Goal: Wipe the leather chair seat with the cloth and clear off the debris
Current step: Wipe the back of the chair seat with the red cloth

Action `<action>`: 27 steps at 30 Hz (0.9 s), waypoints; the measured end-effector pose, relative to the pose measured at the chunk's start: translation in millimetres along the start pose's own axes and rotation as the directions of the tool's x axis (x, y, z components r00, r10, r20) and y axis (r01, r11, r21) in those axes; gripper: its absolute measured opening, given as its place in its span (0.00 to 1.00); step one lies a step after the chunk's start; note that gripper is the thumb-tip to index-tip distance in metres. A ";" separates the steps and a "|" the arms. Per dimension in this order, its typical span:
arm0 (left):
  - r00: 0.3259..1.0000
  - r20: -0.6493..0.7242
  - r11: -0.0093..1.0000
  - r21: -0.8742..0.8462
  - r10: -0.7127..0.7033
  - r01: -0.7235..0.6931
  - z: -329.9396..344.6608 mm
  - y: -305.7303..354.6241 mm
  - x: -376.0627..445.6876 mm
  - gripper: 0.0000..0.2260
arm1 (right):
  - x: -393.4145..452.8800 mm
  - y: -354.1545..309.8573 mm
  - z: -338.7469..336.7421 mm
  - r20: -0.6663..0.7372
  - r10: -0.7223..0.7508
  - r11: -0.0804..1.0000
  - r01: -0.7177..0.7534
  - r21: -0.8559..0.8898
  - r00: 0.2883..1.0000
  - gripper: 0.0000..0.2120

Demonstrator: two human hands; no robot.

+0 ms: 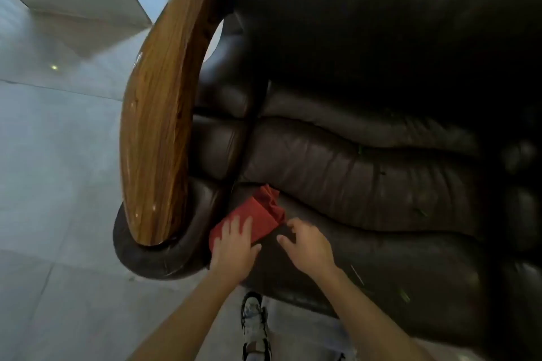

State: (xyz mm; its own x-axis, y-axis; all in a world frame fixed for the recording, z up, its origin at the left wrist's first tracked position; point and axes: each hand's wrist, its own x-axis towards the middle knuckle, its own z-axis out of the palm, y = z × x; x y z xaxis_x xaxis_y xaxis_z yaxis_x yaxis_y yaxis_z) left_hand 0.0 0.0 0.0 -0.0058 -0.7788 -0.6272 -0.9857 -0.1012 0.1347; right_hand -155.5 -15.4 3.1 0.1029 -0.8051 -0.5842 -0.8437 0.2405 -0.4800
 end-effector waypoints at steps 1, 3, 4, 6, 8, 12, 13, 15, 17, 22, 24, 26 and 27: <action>1.000 0.004 1.000 0.015 -0.004 0.004 8.0 -8.1 9.9 0.32 | 11.0 0.4 8.9 -0.033 0.000 1.000 0.001 0.030 0.999 0.20; 1.000 -0.013 0.999 0.036 0.012 -0.012 21.9 -22.1 32.9 0.35 | 38.2 1.0 25.2 -0.098 0.009 1.000 -0.006 0.028 0.995 0.27; 0.999 -0.017 0.999 0.022 0.027 -0.026 27.7 -29.6 42.0 0.36 | 47.5 -0.4 31.5 -0.115 0.032 0.999 -0.029 0.027 0.993 0.31; 0.998 -0.054 0.997 -0.074 0.022 -0.026 38.8 -36.9 61.3 0.34 | 69.2 0.6 45.4 -0.149 0.060 0.997 -0.053 0.056 0.987 0.38; 0.993 -0.118 0.981 -0.195 -0.003 -0.020 48.1 -41.4 73.1 0.30 | 85.2 3.0 56.2 -0.167 0.090 0.995 -0.082 0.057 0.982 0.41; 0.947 -0.297 0.908 -0.419 -0.122 -0.014 54.5 -46.4 85.1 0.20 | 101.5 4.4 65.2 -0.207 0.026 0.996 -0.043 -0.077 0.978 0.44; 0.944 -0.297 0.892 -0.452 -0.140 -0.009 53.6 -45.5 87.1 0.16 | 105.3 5.7 65.3 -0.187 -0.003 0.996 -0.013 -0.086 0.982 0.43; 0.950 -0.262 0.866 -0.500 -0.169 0.016 51.7 -44.1 89.9 0.08 | 110.5 6.7 67.1 -0.108 -0.062 0.998 0.059 -0.036 0.992 0.37; 0.951 -0.240 0.835 -0.549 -0.196 0.034 52.1 -43.2 88.4 0.08 | 111.7 4.9 66.1 -0.008 -0.102 0.992 0.102 0.071 0.995 0.28; 0.958 -0.234 0.819 -0.574 -0.165 0.001 43.9 -21.1 91.4 0.09 | 119.7 12.0 28.3 -0.056 -0.196 0.950 0.203 0.238 0.979 0.11; 0.953 -0.261 0.779 -0.625 -0.155 -0.044 26.8 6.2 102.0 0.08 | 128.0 21.3 -3.2 -0.119 -0.213 0.942 0.236 0.240 0.970 0.09; 0.933 -0.327 0.736 -0.667 -0.151 -0.114 7.3 38.7 120.2 0.08 | 139.9 30.0 -38.6 -0.194 -0.208 0.947 0.247 0.205 0.959 0.09; 0.920 -0.360 0.708 -0.690 -0.153 -0.152 -2.5 55.4 131.9 0.08 | 148.3 33.9 -56.5 -0.248 -0.199 0.951 0.248 0.184 0.948 0.12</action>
State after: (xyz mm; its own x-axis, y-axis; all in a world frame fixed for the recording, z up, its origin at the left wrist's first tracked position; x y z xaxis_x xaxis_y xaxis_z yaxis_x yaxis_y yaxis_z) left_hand -54.9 -109.9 -73.4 0.2061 -0.9242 -0.3215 -0.5806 -0.3800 0.7201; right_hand -198.7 -157.3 -62.8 0.1342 -0.9458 -0.2958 -0.6801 0.1292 -0.7217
